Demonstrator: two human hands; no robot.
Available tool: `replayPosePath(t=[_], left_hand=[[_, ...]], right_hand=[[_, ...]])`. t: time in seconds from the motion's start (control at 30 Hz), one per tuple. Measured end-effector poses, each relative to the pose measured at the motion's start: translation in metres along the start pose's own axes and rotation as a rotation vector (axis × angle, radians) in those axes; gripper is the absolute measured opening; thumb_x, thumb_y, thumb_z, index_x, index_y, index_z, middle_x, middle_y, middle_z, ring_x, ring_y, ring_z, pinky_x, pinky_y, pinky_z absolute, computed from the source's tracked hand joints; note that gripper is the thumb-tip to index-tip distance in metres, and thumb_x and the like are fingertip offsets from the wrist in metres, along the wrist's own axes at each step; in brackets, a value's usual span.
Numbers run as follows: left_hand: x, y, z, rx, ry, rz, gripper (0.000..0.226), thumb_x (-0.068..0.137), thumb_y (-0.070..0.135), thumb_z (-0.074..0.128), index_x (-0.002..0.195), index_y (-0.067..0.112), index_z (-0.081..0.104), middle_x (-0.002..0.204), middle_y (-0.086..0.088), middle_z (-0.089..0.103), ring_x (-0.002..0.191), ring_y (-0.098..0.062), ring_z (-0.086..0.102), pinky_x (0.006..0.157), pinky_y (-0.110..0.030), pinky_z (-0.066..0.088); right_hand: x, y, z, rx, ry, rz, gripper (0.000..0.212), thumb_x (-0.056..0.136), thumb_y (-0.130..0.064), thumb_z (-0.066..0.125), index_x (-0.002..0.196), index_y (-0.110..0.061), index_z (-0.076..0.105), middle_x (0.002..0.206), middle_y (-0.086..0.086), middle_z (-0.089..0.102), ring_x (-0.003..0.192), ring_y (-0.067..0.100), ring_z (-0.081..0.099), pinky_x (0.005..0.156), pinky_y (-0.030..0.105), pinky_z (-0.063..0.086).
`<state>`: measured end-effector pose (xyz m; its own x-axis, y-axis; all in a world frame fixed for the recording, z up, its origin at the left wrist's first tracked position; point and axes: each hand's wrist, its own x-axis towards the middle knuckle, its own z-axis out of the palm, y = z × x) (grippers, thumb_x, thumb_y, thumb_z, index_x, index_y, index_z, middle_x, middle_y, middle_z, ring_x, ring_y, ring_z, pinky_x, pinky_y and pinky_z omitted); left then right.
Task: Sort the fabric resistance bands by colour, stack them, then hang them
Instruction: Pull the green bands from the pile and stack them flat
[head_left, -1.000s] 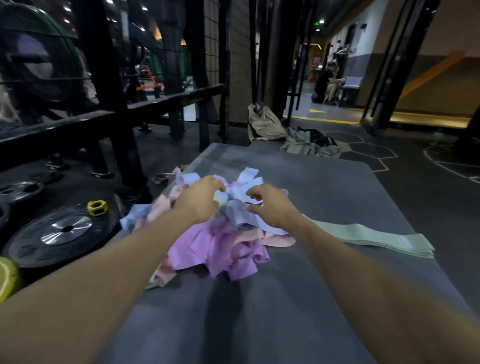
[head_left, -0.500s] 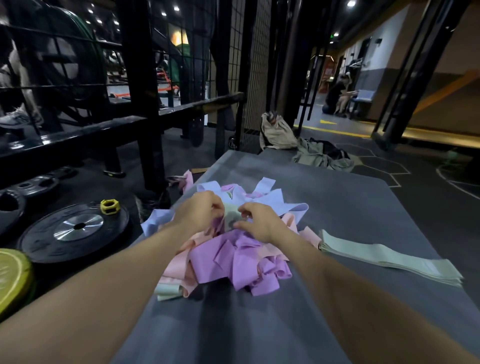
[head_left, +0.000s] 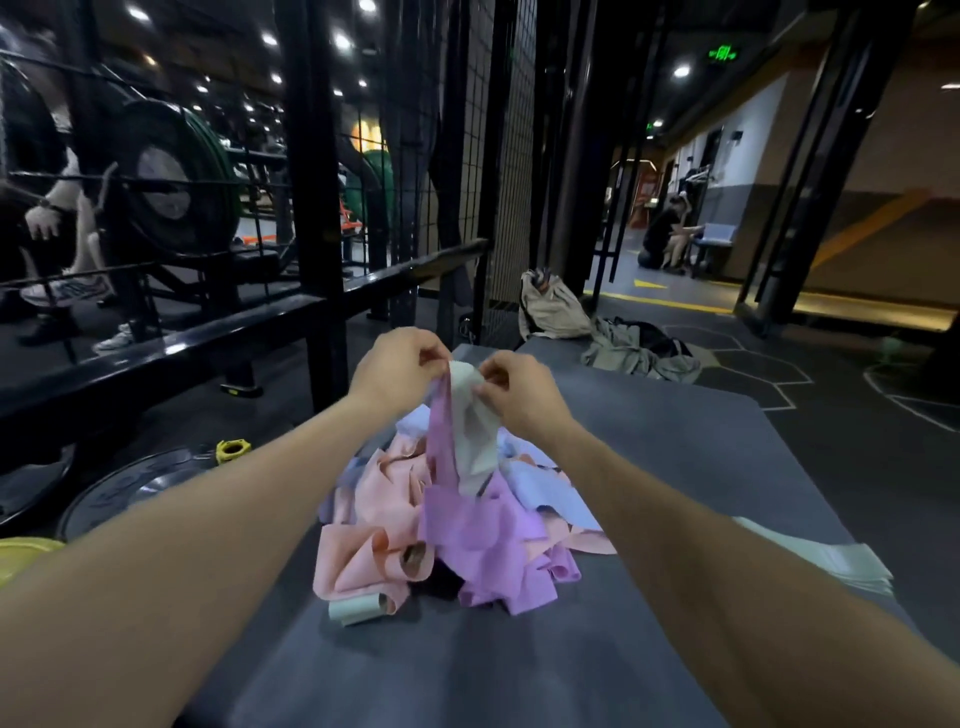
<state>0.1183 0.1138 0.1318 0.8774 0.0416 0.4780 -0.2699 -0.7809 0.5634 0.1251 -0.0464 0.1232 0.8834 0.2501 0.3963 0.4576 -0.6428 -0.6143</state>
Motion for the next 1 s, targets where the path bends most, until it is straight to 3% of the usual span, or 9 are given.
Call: replayPosePath(t=[0.23, 0.37, 0.47, 0.6, 0.67, 0.73, 0.83, 0.93, 1.0], left_hand=[[-0.013, 0.019, -0.014, -0.149, -0.112, 0.006, 0.019, 0.081, 0.0, 0.061, 0.09, 0.016, 0.064, 0.076, 0.009, 0.062, 0.076, -0.01, 0.059, 0.065, -0.005, 0.041], [-0.017, 0.037, -0.014, -0.133, -0.101, 0.057, 0.016, 0.082, 0.011, 0.063, 0.091, 0.023, 0.058, 0.084, 0.005, 0.064, 0.077, -0.011, 0.059, 0.069, -0.007, 0.04], [-0.019, 0.052, -0.012, -0.255, -0.082, 0.035, 0.013, 0.088, 0.015, 0.061, 0.1, 0.016, 0.06, 0.097, -0.002, 0.068, 0.091, -0.018, 0.064, 0.082, -0.027, 0.048], [-0.028, 0.076, -0.007, -0.348, -0.052, 0.06, 0.021, 0.096, 0.024, 0.049, 0.104, 0.009, 0.062, 0.093, -0.003, 0.066, 0.085, -0.017, 0.06, 0.077, -0.028, 0.045], [-0.035, 0.087, -0.003, -0.396, -0.084, 0.08, 0.027, 0.097, 0.03, 0.047, 0.085, 0.011, 0.06, 0.075, -0.004, 0.061, 0.069, -0.013, 0.056, 0.068, -0.029, 0.044], [-0.045, 0.1, 0.004, -0.459, -0.135, 0.055, 0.03, 0.095, 0.03, 0.051, 0.069, 0.014, 0.048, 0.06, 0.002, 0.045, 0.05, -0.001, 0.04, 0.051, -0.016, 0.033], [-0.054, 0.111, 0.02, -0.433, -0.165, 0.059, 0.017, 0.089, 0.019, 0.062, 0.079, 0.007, 0.056, 0.065, -0.001, 0.055, 0.057, -0.003, 0.047, 0.053, -0.015, 0.037], [-0.061, 0.111, 0.039, -0.463, -0.162, -0.002, 0.006, 0.086, 0.014, 0.066, 0.086, 0.008, 0.066, 0.082, -0.011, 0.069, 0.073, -0.015, 0.059, 0.071, -0.036, 0.049], [-0.071, 0.113, 0.049, -0.54, -0.177, -0.058, 0.014, 0.086, 0.012, 0.066, 0.072, 0.014, 0.062, 0.065, 0.002, 0.065, 0.06, -0.005, 0.056, 0.061, -0.03, 0.045]], right_hand=[[-0.007, -0.023, -0.026, 0.048, 0.086, -0.068, 0.012, 0.09, -0.014, 0.058, 0.092, -0.008, 0.068, 0.078, -0.002, 0.061, 0.076, 0.011, 0.054, 0.059, 0.019, 0.039], [-0.009, -0.034, -0.044, 0.046, 0.162, -0.101, 0.01, 0.089, -0.014, 0.059, 0.088, -0.009, 0.067, 0.075, -0.001, 0.06, 0.072, 0.012, 0.052, 0.057, 0.022, 0.034], [-0.012, -0.038, -0.065, 0.05, 0.21, -0.087, 0.011, 0.092, -0.015, 0.056, 0.085, -0.008, 0.061, 0.069, -0.001, 0.055, 0.065, 0.014, 0.049, 0.061, 0.025, 0.033], [-0.021, -0.04, -0.092, 0.019, 0.243, -0.102, 0.014, 0.094, -0.016, 0.052, 0.081, -0.012, 0.052, 0.067, -0.003, 0.05, 0.066, 0.017, 0.05, 0.065, 0.031, 0.045], [-0.024, -0.037, -0.102, 0.057, 0.277, -0.093, 0.01, 0.094, -0.014, 0.053, 0.085, -0.009, 0.057, 0.075, 0.001, 0.055, 0.075, 0.022, 0.053, 0.073, 0.039, 0.05], [-0.029, -0.031, -0.111, 0.095, 0.313, -0.053, 0.011, 0.093, -0.014, 0.054, 0.086, -0.008, 0.058, 0.079, 0.005, 0.058, 0.078, 0.026, 0.056, 0.074, 0.038, 0.05], [-0.038, -0.018, -0.119, 0.155, 0.365, 0.022, 0.011, 0.092, -0.016, 0.055, 0.082, -0.01, 0.055, 0.082, 0.009, 0.06, 0.082, 0.033, 0.061, 0.077, 0.052, 0.052], [-0.051, -0.003, -0.125, 0.159, 0.364, 0.089, 0.012, 0.089, -0.017, 0.061, 0.087, -0.006, 0.058, 0.084, 0.007, 0.061, 0.083, 0.029, 0.061, 0.078, 0.045, 0.053], [-0.064, 0.007, -0.125, 0.25, 0.327, 0.158, 0.016, 0.087, -0.015, 0.065, 0.09, -0.006, 0.052, 0.083, 0.009, 0.058, 0.075, 0.024, 0.058, 0.07, 0.037, 0.054]])
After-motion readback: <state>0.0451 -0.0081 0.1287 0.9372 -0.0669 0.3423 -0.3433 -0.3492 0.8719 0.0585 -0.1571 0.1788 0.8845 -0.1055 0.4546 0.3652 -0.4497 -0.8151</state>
